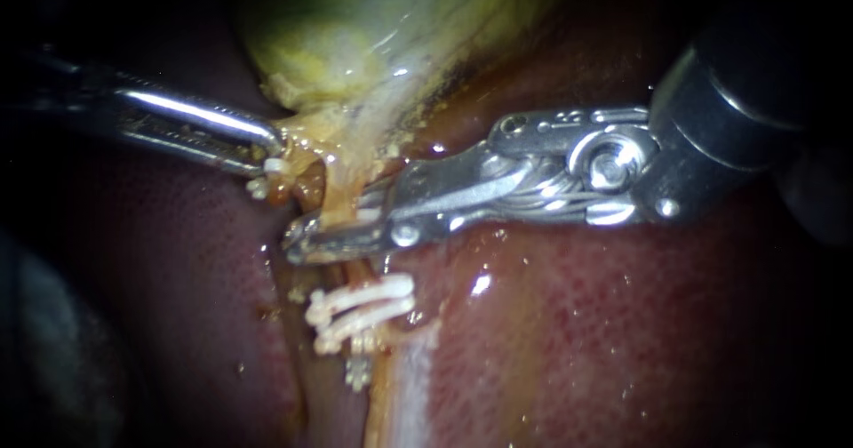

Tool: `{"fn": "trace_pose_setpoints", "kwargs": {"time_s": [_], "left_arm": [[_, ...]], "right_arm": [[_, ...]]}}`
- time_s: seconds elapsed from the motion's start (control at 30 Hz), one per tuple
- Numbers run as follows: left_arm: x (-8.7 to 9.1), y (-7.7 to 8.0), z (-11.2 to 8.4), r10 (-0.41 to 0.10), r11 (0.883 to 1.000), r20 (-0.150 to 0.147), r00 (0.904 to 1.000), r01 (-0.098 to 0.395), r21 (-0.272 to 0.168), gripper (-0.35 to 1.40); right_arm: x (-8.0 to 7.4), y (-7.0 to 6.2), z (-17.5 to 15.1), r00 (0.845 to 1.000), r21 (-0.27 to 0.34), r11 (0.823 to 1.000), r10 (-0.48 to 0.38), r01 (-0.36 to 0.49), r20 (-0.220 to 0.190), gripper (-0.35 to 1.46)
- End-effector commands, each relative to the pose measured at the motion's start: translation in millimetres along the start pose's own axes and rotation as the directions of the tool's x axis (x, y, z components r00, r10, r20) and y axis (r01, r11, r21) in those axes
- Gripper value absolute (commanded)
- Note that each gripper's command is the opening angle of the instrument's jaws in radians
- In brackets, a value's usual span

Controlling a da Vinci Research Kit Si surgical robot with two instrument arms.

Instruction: Going back third clip right tube

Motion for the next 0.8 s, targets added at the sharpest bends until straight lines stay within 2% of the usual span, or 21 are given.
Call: {"fn": "trace_pose_setpoints", "kwargs": {"time_s": [0.03, 0.13, 0.27, 0.37, 0.47, 0.63, 0.8], "left_arm": [[0.0, 0.0, 0.0, 0.0, 1.0, 0.0, 1.0, 0.0, 0.0, -0.35], [0.0, 0.0, 0.0, 0.0, 1.0, 0.0, 1.0, 0.0, 0.0, -0.35], [0.0, 0.0, 0.0, 0.0, 1.0, 0.0, 1.0, 0.0, 0.0, -0.35], [0.0, 0.0, 0.0, 0.0, 1.0, 0.0, 1.0, 0.0, 0.0, -0.35], [0.0, 0.0, 0.0, 0.0, 1.0, 0.0, 1.0, 0.0, 0.0, -0.35], [-0.1, 0.0, -0.1, 0.001, 1.0, 0.001, 1.0, -0.001, -0.001, -0.35], [-0.1, 0.0, -0.2, 0.001, 1.0, 0.001, 1.0, -0.001, -0.001, -0.35]], "right_arm": [[0.1, 0.0, 0.0, 1.0, -0.001, 1.0, 0.002, -0.002, -0.001, -0.35], [0.1, -0.1, -0.1, 1.0, 0.0, 1.0, 0.001, -0.001, -0.001, -0.35], [-1.0, -0.1, 0.4, 1.0, 0.028, 1.0, -0.007, 0.006, 0.013, 0.15], [-2.3, 0.0, 1.0, 1.0, 0.04, 0.999, -0.017, 0.016, 0.021, 0.35], [-3.9, 0.4, 1.6, 0.999, 0.04, 0.999, -0.028, 0.027, 0.025, 0.44], [-5.5, 1.4, 1.6, 0.999, 0.017, 0.999, -0.037, 0.036, 0.031, 0.49], [-6.1, 1.9, 0.0, 0.989, 0.003, 0.99, -0.14, 0.14, 0.053, 0.5]]}}
